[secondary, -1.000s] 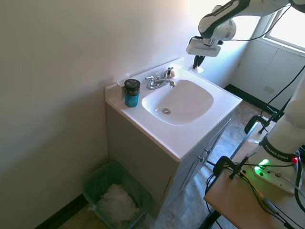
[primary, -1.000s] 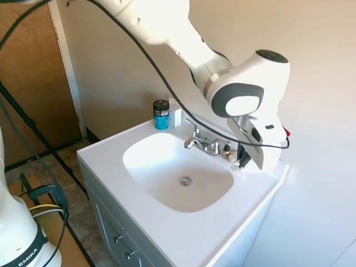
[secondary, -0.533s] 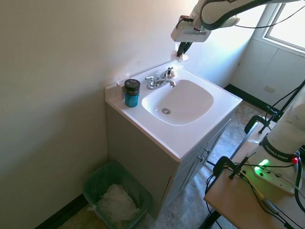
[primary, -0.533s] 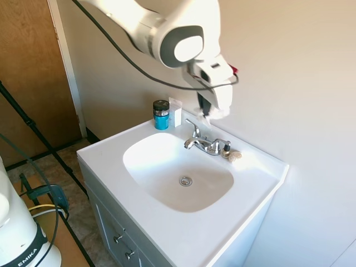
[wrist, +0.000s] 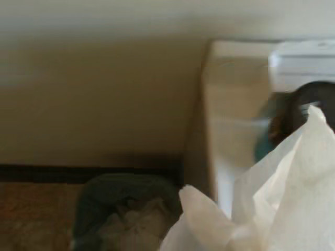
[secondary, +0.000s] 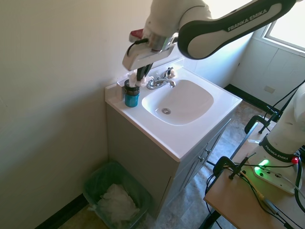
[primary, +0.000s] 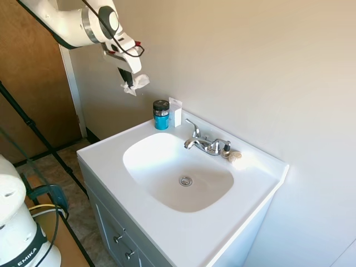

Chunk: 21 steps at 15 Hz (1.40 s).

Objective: Throw the tissue in the trash bin

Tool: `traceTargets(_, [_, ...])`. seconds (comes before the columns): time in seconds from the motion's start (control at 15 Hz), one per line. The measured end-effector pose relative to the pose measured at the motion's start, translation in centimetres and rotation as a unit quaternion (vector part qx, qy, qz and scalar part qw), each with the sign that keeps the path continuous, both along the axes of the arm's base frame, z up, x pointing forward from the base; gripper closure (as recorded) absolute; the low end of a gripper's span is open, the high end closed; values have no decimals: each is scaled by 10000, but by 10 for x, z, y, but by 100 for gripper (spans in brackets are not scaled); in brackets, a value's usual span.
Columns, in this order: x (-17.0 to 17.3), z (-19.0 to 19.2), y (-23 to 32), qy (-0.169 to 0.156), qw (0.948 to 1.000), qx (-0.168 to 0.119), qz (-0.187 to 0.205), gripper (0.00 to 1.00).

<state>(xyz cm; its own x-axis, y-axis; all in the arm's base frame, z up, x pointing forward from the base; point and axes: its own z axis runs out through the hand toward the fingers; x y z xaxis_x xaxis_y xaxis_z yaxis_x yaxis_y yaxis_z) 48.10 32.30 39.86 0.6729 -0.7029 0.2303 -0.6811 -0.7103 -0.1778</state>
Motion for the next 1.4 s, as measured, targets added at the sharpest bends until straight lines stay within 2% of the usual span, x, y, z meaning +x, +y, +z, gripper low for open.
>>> traceTargets(0.33, [27,-83,81,508,9984,-203,142,100])
traceTargets(0.4, [32,-92,90,556,9981,-217,123,0])
traceTargets(1.0, [34,-151,118,933,9947,-430,-94,0])
traceTargets(1.4, [22,-165,129,962,9940,-500,-135,0])
